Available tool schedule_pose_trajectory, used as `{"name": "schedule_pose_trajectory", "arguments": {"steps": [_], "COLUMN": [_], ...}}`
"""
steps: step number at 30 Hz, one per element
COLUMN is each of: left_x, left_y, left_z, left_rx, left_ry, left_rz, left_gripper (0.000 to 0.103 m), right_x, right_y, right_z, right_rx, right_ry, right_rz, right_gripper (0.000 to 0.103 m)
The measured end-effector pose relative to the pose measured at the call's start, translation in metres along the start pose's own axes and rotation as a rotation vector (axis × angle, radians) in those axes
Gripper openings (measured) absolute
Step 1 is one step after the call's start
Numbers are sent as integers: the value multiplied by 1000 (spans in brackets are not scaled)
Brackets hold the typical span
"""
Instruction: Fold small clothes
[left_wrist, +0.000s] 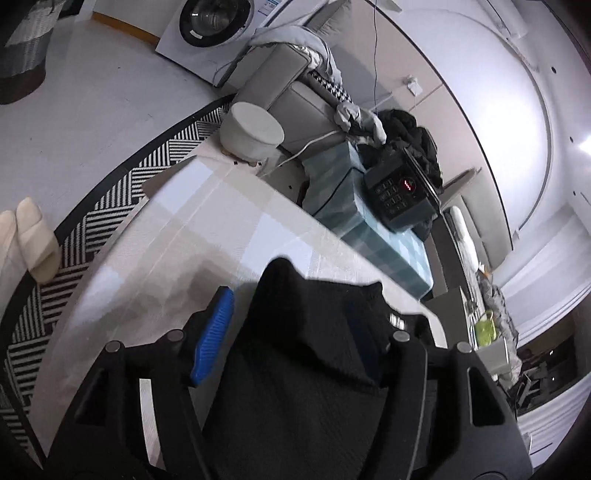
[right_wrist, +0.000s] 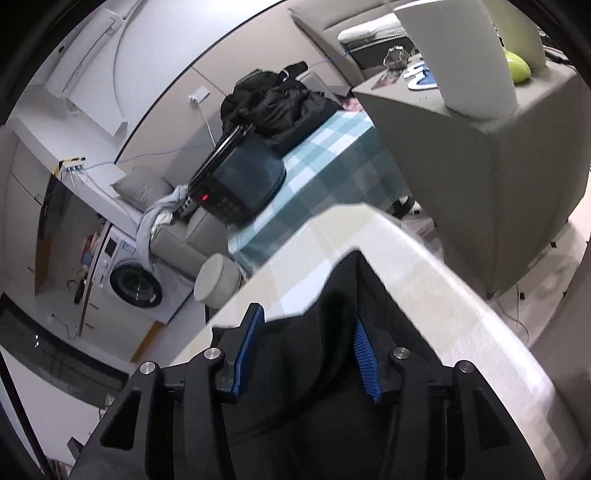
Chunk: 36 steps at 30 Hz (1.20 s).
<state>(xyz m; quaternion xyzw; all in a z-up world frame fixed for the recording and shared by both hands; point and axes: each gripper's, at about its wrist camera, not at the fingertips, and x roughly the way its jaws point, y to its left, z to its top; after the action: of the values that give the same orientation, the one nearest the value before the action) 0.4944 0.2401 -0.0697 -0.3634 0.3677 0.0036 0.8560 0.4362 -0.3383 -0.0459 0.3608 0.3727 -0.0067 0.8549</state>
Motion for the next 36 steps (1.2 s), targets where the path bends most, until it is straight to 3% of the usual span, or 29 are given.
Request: {"name": "schedule_pose_trajectory", "arguments": {"steps": [4,8,9,11,13,14,17,19,21,22,25,29,33,36], "left_x": [-14,9,16,24,27,28,24,25,27,26,16,-5,-40,-65], "left_y": [-1,-3,-4,-5,-10,-12,-11,-9,-3,-1,0,1,-1,-2], "left_z": [-22,-31,-31,-30,-28,-23,-7,3,10,13,10,-7,-38,-68], "left_rx": [15,13,8,4,12,12,-19,-45,-81,-87,-56,-10,85,183], "left_ry": [61,116,121,114,93,78,1,-33,-40,-30,-25,7,23,24], "left_rz": [-23,-16,-26,-18,-49,-63,-108,-75,-76,-63,-52,-16,70,140], "left_gripper": [58,56,52,27,4,4,5,6,16,21,21,40,55,56], "right_x": [6,21,26,36,46,50,62,63,57,50,30,8,-10,-31], "right_y": [0,6,7,11,17,20,26,31,32,34,45,53,52,40], "right_z": [-19,-29,-30,-28,-24,-21,-7,6,15,18,19,6,-20,-46], "right_rx": [3,-11,-11,-14,-38,-37,-2,31,57,41,-67,-200,-343,-449], "right_ry": [86,122,121,111,107,112,95,51,-13,-49,-58,-10,109,141], "right_rz": [47,39,24,5,3,12,53,107,156,156,97,-18,-120,-168], "right_gripper": [50,50,50,49,25,23,22,25,53,55,55,55,56,68]}}
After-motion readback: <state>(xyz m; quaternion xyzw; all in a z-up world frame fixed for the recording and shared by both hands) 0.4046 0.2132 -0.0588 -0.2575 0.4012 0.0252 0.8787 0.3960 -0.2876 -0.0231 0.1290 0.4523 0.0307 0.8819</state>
